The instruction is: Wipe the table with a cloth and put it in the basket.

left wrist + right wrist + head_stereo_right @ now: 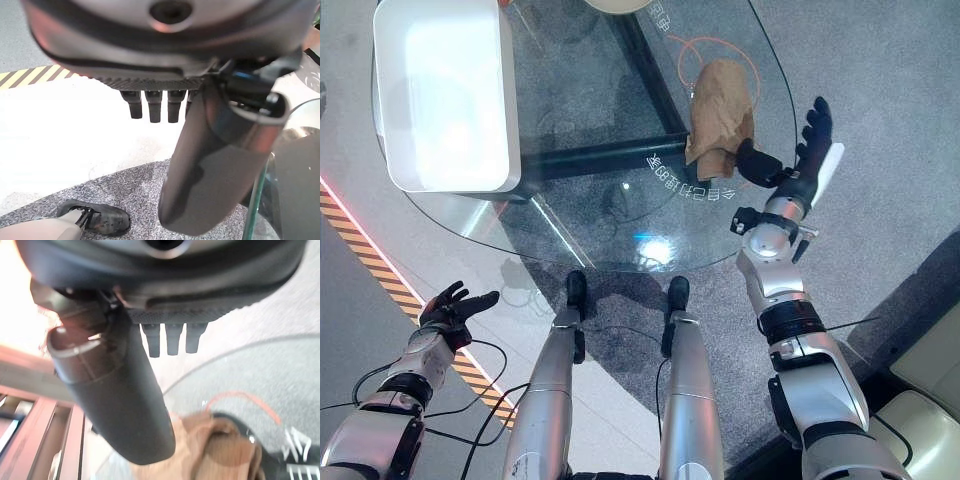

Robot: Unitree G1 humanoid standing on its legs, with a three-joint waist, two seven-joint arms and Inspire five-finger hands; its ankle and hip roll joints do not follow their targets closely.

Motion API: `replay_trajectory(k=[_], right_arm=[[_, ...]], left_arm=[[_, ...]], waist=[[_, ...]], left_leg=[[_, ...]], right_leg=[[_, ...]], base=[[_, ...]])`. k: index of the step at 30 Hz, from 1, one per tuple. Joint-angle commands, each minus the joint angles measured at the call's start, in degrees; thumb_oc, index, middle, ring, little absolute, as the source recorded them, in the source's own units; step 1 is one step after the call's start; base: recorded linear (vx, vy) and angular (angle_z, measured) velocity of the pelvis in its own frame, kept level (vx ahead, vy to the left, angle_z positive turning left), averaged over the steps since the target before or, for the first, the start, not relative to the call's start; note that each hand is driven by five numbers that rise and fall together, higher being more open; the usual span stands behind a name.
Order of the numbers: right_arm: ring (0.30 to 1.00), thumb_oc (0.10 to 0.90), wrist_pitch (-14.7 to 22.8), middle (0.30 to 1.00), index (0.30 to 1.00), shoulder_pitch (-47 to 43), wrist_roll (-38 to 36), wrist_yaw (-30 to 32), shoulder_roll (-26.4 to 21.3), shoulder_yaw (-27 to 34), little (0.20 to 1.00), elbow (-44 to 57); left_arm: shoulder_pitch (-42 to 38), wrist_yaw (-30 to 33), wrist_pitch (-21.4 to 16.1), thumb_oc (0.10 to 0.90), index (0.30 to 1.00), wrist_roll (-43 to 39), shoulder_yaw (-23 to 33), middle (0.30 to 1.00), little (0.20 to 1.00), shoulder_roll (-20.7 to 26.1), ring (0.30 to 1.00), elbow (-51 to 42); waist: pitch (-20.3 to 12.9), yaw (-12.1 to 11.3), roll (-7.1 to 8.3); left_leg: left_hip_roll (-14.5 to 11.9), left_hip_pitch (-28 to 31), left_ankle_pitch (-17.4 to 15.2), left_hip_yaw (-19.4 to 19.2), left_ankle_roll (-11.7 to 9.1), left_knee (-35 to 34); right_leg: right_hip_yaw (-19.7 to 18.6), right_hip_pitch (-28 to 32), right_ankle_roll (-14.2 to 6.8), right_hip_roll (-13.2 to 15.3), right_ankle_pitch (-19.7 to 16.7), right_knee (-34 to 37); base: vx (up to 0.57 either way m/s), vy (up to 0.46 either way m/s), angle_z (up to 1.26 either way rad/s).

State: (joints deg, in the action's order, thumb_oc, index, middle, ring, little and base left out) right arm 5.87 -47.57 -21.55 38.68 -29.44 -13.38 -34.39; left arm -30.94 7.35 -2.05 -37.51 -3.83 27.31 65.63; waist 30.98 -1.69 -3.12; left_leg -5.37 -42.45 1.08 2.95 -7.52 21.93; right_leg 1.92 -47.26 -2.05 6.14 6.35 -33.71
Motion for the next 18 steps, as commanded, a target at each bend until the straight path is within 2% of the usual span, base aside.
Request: replay_trajectory(k=[1, 18], right_arm=[[0.900, 0.800, 0.9, 0.900, 0.900, -2.5, 4.4, -0.5, -3.3, -0.9, 0.900, 6.3], [0.900, 0.800, -8.4, 0.900, 0.900, -6.5, 7.4, -2.4, -0.2, -6.8, 0.900, 5.4]], left_arm=[[3.5, 1.7, -2.5, 0.800, 0.900, -0.8, 0.7, 0.900, 0.900, 0.9, 0.900, 1.5], [5.8, 2.6, -3.7, 0.800, 0.900, -0.2, -0.6, 0.900, 0.900, -3.4, 0.900, 0.2]], waist=[[-1.2, 1.0, -0.68], [-1.2, -0.1, -2.53]], left_leg=[[6.5, 0.9, -1.7, -2.8, 4.2, 1.4], [7.0, 2.2, -1.2, -3.8, 4.4, 0.7]], right_leg=[[4.0, 5.1, 2.2, -3.0, -0.3, 7.1], [4.7, 5.3, 2.9, -2.1, 0.1, 6.3]], base=[[0.01, 0.026, -0.06], [0.02, 0.021, 0.00]])
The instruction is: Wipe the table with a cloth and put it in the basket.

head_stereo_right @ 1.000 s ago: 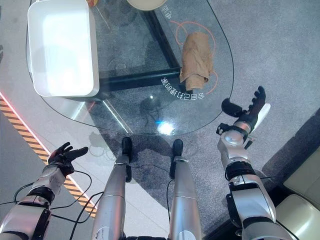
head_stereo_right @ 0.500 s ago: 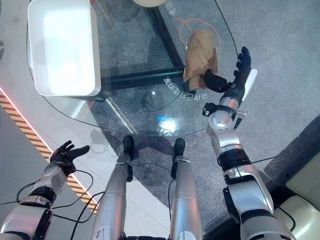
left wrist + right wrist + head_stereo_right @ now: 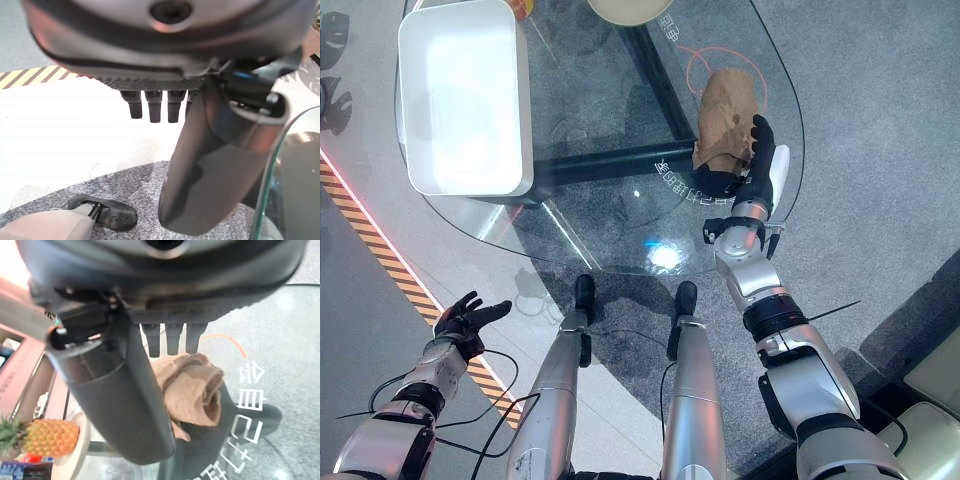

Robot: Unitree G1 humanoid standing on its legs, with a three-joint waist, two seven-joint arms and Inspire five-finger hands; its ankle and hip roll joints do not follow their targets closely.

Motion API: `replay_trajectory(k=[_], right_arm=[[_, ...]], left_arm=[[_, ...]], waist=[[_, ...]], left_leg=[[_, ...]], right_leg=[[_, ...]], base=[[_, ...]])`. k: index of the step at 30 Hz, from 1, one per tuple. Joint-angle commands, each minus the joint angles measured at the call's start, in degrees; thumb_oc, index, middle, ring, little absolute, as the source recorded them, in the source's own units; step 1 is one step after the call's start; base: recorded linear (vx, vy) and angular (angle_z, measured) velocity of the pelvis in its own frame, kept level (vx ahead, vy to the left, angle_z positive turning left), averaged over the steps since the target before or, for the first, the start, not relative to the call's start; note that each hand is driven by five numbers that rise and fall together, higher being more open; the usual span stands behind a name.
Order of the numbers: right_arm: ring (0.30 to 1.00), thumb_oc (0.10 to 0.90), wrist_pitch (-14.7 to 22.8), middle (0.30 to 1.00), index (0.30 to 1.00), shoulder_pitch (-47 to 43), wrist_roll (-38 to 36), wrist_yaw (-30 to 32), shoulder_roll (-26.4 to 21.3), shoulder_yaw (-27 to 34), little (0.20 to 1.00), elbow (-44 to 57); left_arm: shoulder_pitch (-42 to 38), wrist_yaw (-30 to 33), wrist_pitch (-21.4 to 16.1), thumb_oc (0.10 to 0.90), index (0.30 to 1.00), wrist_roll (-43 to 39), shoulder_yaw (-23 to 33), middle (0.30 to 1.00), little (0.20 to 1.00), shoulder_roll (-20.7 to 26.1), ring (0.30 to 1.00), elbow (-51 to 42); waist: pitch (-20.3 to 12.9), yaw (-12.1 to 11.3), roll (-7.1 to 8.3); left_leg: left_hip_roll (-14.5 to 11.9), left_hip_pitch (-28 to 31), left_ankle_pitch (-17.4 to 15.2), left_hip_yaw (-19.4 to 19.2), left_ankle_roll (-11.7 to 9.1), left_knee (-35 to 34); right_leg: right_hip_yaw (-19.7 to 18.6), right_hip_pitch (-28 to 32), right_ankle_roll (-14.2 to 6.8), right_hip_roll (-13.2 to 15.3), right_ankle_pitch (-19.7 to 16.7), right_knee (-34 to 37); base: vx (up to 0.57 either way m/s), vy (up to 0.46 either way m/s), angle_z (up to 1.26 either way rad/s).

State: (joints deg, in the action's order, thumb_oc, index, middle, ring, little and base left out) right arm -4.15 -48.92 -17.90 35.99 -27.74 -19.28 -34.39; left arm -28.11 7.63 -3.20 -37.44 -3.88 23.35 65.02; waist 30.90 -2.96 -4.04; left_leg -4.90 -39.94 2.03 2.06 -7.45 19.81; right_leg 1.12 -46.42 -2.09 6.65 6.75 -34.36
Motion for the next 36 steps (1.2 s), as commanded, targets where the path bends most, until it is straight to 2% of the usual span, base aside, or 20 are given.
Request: replay_trajectory(k=[1, 6, 14, 23, 36], right_arm=[[0.900, 0.800, 1.2, 0.900, 0.900, -5.3, 3.8, 0.4, -2.0, -0.9, 0.900, 5.3], [0.900, 0.800, -0.4, 0.900, 0.900, -6.6, 3.9, 0.8, -1.9, -1.6, 0.900, 2.8], [0.900, 0.800, -0.9, 0.900, 0.900, -9.1, 4.7, 0.1, -1.8, -2.3, 0.900, 0.1], [0.900, 0.800, -2.5, 0.900, 0.900, -12.7, 6.6, 2.5, -1.7, -3.4, 0.900, -1.5], [0.900, 0.800, -7.8, 0.900, 0.900, -19.9, 14.3, 6.1, -2.3, -8.4, 0.900, -9.4]], left_arm=[[3.1, 2.4, -2.5, 0.800, 0.900, -0.2, -0.6, 0.900, 0.900, 0.5, 0.900, 0.7], [3.3, 2.6, -2.3, 0.800, 0.900, -0.4, -0.8, 0.900, 0.900, 0.0, 0.900, 0.5], [4.2, 3.3, -2.5, 0.800, 0.900, -0.1, -1.7, 0.900, 0.900, -1.3, 0.900, -0.3], [4.3, 3.0, -2.3, 0.800, 0.900, -0.5, -2.2, 0.900, 0.900, -1.7, 0.900, -0.8], [4.6, 2.6, -2.5, 0.800, 0.900, -1.0, -3.9, 0.900, 0.900, -3.4, 0.900, -1.4]], waist=[[-1.1, 1.2, -1.67], [-1.1, 0.9, -2.13], [-1.1, 0.3, -2.84], [-1.1, -0.3, -3.63], [-1.1, -1.8, -5.33]], left_leg=[[6.5, -0.3, -2.1, -2.9, 4.3, 2.8], [6.6, -0.4, -2.1, -3.0, 4.4, 3.0], [6.9, -0.4, -2.0, -2.9, 4.5, 3.0], [7.1, -0.6, -1.8, -2.8, 4.8, 2.9], [8.0, -0.6, -1.3, -2.2, 5.1, 2.9]], right_leg=[[5.5, 4.3, 2.9, -2.7, -0.3, 6.9], [5.5, 4.0, 2.9, -2.6, -0.3, 6.4], [5.7, 3.7, 3.0, -2.6, -0.2, 5.8], [5.9, 3.0, 3.0, -2.5, -0.2, 5.2], [6.2, 2.4, 3.1, -2.0, -0.3, 4.7]], base=[[0.00, 0.000, 0.00], [0.00, 0.000, 0.00], [0.00, 0.000, 0.00], [0.00, 0.000, 0.00], [0.00, 0.003, 0.00]])
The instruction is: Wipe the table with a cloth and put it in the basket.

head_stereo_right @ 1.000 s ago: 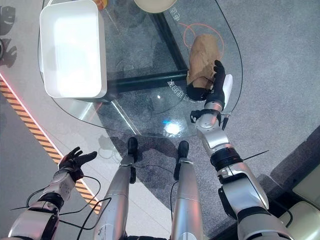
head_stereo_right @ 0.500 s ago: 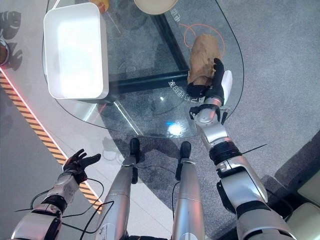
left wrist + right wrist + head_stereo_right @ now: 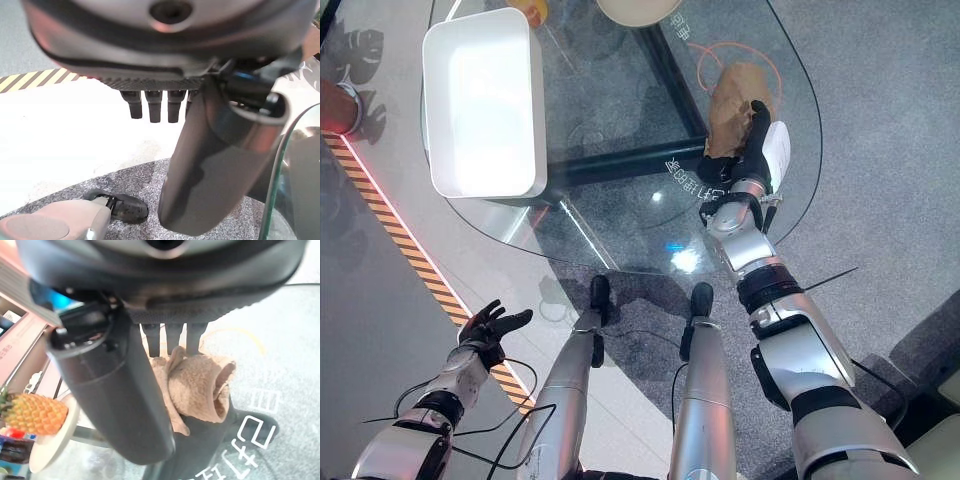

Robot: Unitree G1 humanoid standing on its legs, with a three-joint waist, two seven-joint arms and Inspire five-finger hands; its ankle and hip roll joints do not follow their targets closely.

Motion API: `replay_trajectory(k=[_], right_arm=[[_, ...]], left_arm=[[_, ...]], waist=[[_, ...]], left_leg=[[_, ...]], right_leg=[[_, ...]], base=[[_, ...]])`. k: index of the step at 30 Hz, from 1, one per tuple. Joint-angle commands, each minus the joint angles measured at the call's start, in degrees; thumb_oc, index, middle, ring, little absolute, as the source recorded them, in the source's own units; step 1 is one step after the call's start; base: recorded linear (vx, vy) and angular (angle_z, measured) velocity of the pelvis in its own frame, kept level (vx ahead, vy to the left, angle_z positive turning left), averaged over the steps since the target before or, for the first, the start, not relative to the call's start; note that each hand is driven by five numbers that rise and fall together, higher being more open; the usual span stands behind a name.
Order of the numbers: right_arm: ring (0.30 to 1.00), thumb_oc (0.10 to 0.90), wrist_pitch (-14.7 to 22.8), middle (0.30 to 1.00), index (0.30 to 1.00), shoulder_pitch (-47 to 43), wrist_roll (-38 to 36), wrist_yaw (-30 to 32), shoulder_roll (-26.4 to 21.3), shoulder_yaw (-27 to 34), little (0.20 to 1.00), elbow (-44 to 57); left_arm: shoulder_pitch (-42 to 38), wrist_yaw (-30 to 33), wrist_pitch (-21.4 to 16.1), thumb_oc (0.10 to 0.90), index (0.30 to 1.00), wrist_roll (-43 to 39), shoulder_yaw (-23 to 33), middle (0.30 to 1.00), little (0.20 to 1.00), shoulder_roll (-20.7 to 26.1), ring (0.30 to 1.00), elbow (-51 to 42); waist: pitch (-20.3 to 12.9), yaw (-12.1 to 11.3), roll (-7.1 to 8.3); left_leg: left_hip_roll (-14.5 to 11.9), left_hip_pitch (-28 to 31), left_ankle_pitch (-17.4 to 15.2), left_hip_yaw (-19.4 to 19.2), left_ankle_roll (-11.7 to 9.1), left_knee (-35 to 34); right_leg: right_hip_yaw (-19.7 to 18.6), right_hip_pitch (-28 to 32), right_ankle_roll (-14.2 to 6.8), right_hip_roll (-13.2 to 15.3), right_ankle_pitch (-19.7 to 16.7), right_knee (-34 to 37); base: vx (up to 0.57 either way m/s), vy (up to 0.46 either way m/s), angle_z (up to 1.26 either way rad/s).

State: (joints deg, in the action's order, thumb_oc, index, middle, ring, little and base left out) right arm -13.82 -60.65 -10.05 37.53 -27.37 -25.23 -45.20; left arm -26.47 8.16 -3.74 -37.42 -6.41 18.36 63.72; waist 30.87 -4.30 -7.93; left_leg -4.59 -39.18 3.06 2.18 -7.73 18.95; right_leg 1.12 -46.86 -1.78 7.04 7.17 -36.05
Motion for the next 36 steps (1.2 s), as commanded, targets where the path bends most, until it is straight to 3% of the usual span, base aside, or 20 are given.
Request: replay_trajectory(k=[1, 18, 19, 20, 36], right_arm=[[0.900, 0.800, 1.8, 0.900, 0.900, -8.8, 6.9, 4.9, -2.7, -2.8, 0.900, 0.3], [0.900, 0.800, -1.5, 0.900, 0.900, -12.4, 12.7, 7.0, -2.7, -8.7, 0.900, -7.3], [0.528, 0.366, -1.6, 0.528, 0.528, -12.3, 13.1, 6.9, -2.7, -8.8, 0.466, -7.7], [0.300, 0.100, -1.9, 0.300, 0.300, -12.5, 13.0, 6.8, -2.8, -9.0, 0.200, -7.9], [0.300, 0.100, -0.9, 0.300, 0.300, -12.6, 11.8, 6.7, -2.6, -9.4, 0.200, -10.4]], left_arm=[[3.0, 2.1, -2.1, 0.800, 0.900, -1.0, -1.6, 0.900, 0.900, 1.4, 0.900, -0.2], [1.5, 1.8, -1.7, 0.800, 0.900, -2.5, -3.2, 0.900, 0.900, 2.0, 0.900, -0.6], [1.5, 1.7, -1.6, 0.800, 0.900, -2.4, -3.2, 0.900, 0.900, 2.1, 0.900, -0.6], [1.4, 1.7, -1.5, 0.800, 0.900, -2.5, -3.2, 0.900, 0.900, 2.2, 0.900, -0.7], [0.3, 1.3, -1.1, 0.800, 0.900, -3.0, -3.5, 0.900, 0.900, 3.0, 0.900, -0.5]], waist=[[-1.1, -0.6, -1.64], [-1.1, -2.1, -2.29], [-1.1, -2.2, -2.28], [-1.1, -2.2, -2.27], [-1.1, -2.4, -2.13]], left_leg=[[7.8, -1.4, -2.3, -2.1, 5.4, 3.7], [8.4, -2.5, -1.5, -1.4, 6.0, 2.8], [8.5, -2.5, -1.5, -1.4, 6.0, 2.8], [8.4, -2.6, -1.5, -1.4, 6.0, 2.8], [8.2, -2.7, -1.2, -1.4, 6.0, 2.1]], right_leg=[[6.2, 2.8, 2.8, -2.3, -0.8, 6.3], [6.9, 1.7, 2.4, -2.5, -1.5, 6.9], [7.0, 1.7, 2.3, -2.5, -1.6, 6.9], [7.1, 1.7, 2.3, -2.5, -1.6, 6.9], [7.5, 1.7, 2.0, -2.5, -2.1, 7.7]], base=[[0.00, 0.021, 0.03], [0.00, 0.002, 0.01], [0.00, 0.000, 0.00], [0.00, 0.000, 0.00], [0.00, 0.000, 0.00]])
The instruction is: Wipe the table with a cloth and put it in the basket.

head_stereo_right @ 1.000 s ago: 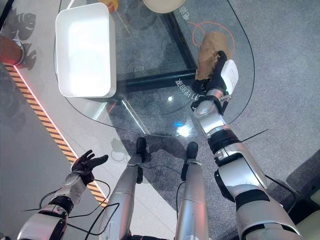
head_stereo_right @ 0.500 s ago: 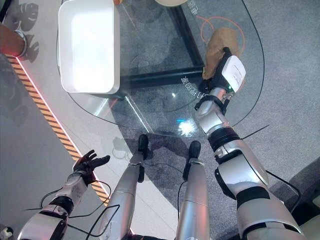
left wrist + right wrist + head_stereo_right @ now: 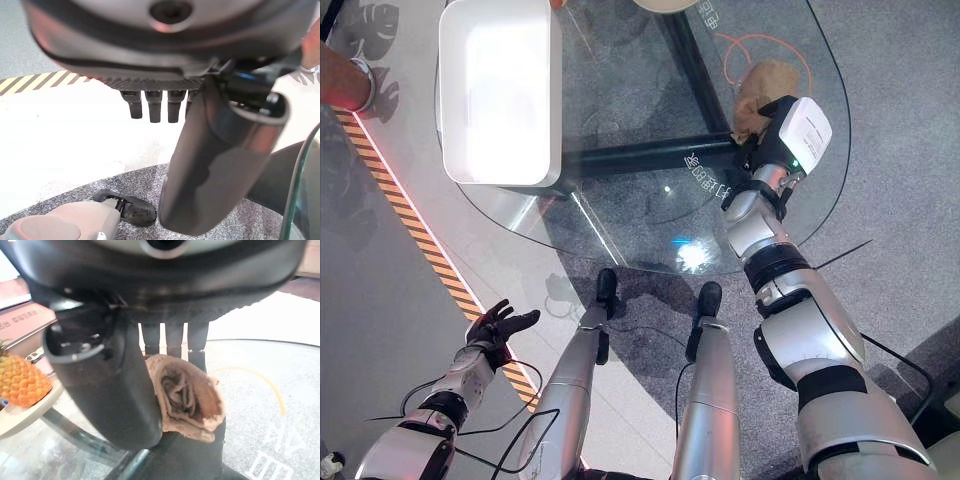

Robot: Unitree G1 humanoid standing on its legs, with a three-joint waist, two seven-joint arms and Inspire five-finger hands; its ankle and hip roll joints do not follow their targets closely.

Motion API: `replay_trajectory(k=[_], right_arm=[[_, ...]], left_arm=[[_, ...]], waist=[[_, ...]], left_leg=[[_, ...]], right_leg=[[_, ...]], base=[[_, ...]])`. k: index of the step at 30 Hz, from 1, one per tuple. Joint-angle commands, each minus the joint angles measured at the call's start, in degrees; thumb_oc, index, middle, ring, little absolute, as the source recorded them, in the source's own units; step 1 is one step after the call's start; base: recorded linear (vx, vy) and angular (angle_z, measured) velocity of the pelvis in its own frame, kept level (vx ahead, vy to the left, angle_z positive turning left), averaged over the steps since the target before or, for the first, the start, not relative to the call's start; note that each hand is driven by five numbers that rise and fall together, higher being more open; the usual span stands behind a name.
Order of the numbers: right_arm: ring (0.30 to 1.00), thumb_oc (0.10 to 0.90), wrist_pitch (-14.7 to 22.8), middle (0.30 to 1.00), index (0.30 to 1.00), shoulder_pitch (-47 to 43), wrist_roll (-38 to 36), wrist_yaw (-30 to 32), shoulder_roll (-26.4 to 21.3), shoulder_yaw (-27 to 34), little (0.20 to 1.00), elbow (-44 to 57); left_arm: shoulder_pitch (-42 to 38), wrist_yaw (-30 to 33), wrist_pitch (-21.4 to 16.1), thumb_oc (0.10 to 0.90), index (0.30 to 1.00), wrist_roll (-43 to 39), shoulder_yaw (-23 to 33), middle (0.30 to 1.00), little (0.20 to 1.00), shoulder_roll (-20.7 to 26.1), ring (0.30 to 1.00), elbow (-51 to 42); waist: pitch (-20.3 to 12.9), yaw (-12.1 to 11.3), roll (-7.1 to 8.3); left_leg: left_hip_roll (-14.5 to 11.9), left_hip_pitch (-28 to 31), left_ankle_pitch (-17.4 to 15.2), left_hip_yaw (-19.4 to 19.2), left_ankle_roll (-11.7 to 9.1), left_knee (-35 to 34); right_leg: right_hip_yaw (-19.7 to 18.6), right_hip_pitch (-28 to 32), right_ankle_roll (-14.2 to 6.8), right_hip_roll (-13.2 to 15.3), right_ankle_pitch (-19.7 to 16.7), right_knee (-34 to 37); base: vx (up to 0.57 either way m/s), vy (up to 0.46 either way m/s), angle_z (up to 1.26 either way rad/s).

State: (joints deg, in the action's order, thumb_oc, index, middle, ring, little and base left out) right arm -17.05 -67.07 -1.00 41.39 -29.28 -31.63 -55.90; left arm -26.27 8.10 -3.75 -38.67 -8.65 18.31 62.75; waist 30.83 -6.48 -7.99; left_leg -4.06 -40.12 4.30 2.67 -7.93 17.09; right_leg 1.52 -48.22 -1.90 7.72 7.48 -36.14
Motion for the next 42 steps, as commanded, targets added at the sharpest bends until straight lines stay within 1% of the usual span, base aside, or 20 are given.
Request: replay_trajectory(k=[1, 8, 13, 15, 22, 29, 34, 42], right_arm=[[0.300, 0.100, 2.5, 0.300, 0.300, -6.3, 2.9, 2.6, -0.7, -2.9, 0.200, 0.0], [0.300, 0.100, 2.8, 0.300, 0.300, -6.2, 2.6, 2.4, -0.5, -3.4, 0.200, 0.2], [0.300, 0.100, 4.1, 0.300, 0.300, -6.4, 2.8, 1.4, -0.4, -4.0, 0.200, 1.4], [0.300, 0.100, 4.1, 0.300, 0.300, -6.4, 3.1, 1.0, -0.3, -4.1, 0.200, 2.2], [0.300, 0.100, 5.4, 0.300, 0.300, -6.3, 6.0, -2.6, 1.1, -6.0, 0.200, 6.6], [0.300, 0.100, 5.4, 0.300, 0.300, -5.4, 8.7, -5.8, 2.8, -7.7, 0.200, 10.2], [0.300, 0.100, 6.2, 0.300, 0.300, -4.2, 10.6, -8.5, 4.4, -8.7, 0.200, 12.3], [0.300, 0.100, 6.5, 0.300, 0.300, -2.4, 11.5, -11.3, 7.3, -9.5, 0.200, 15.7]], left_arm=[[0.0, 1.4, -1.1, 0.800, 0.900, -1.7, -1.3, 0.900, 0.900, 3.1, 0.900, 0.6], [-0.2, 1.4, -1.2, 0.800, 0.900, -1.7, -1.2, 0.900, 0.900, 3.2, 0.900, 0.9], [0.1, 1.7, -1.3, 0.800, 0.900, -1.7, -1.3, 0.900, 0.900, 3.1, 0.900, 0.3], [0.3, 1.7, -1.2, 0.800, 0.900, -1.4, -1.3, 0.900, 0.900, 3.1, 0.900, 0.0], [0.1, 1.8, -1.1, 0.800, 0.900, -1.3, -1.2, 0.900, 0.900, 3.1, 0.900, -0.4], [0.2, 2.0, -1.1, 0.800, 0.900, -1.2, -1.1, 0.900, 0.900, 2.8, 0.900, -0.7], [0.2, 2.2, -1.3, 0.800, 0.900, -1.0, -1.1, 0.900, 0.900, 2.3, 0.900, -0.9], [0.1, 2.9, -1.6, 0.800, 0.900, -0.8, -1.4, 0.900, 0.900, 1.3, 0.900, -1.3]], waist=[[-1.0, -0.2, -2.08], [-1.0, -0.3, -1.99], [-1.0, -0.5, -1.93], [-1.0, -0.5, -1.91], [-1.0, -0.6, -1.79], [-1.0, -0.6, -1.84], [-1.0, -0.6, -1.90], [-1.0, -0.6, -2.05]], left_leg=[[7.7, -1.7, -2.5, -1.9, 6.2, 3.8], [7.6, -1.6, -2.3, -1.9, 6.2, 3.6], [7.8, -1.7, -2.2, -1.7, 6.2, 3.4], [7.8, -1.7, -2.3, -1.6, 6.2, 3.4], [7.9, -1.6, -2.0, -1.7, 6.2, 3.1], [8.1, -1.5, -2.0, -1.8, 6.2, 3.0], [8.1, -1.5, -1.8, -1.9, 6.3, 2.7], [8.3, -1.7, -1.6, -2.1, 6.3, 2.6]], right_leg=[[7.2, 3.1, 2.1, -3.3, -2.4, 7.8], [7.3, 3.2, 2.1, -3.2, -2.6, 8.0], [7.5, 3.2, 2.0, -3.3, -2.7, 8.3], [7.5, 3.2, 2.0, -3.2, -2.7, 8.3], [7.6, 3.3, 2.1, -3.3, -2.7, 8.6], [7.8, 3.3, 2.1, -3.2, -2.7, 8.6], [7.9, 3.4, 2.1, -3.2, -2.8, 8.8], [7.9, 3.0, 2.2, -3.1, -2.9, 8.8]], base=[[0.00, 0.000, 0.00], [0.00, 0.000, 0.00], [0.00, 0.000, 0.00], [0.00, 0.000, 0.00], [0.00, 0.001, 0.02], [0.00, 0.000, 0.00], [0.00, 0.000, 0.00], [0.00, 0.000, 0.00]])
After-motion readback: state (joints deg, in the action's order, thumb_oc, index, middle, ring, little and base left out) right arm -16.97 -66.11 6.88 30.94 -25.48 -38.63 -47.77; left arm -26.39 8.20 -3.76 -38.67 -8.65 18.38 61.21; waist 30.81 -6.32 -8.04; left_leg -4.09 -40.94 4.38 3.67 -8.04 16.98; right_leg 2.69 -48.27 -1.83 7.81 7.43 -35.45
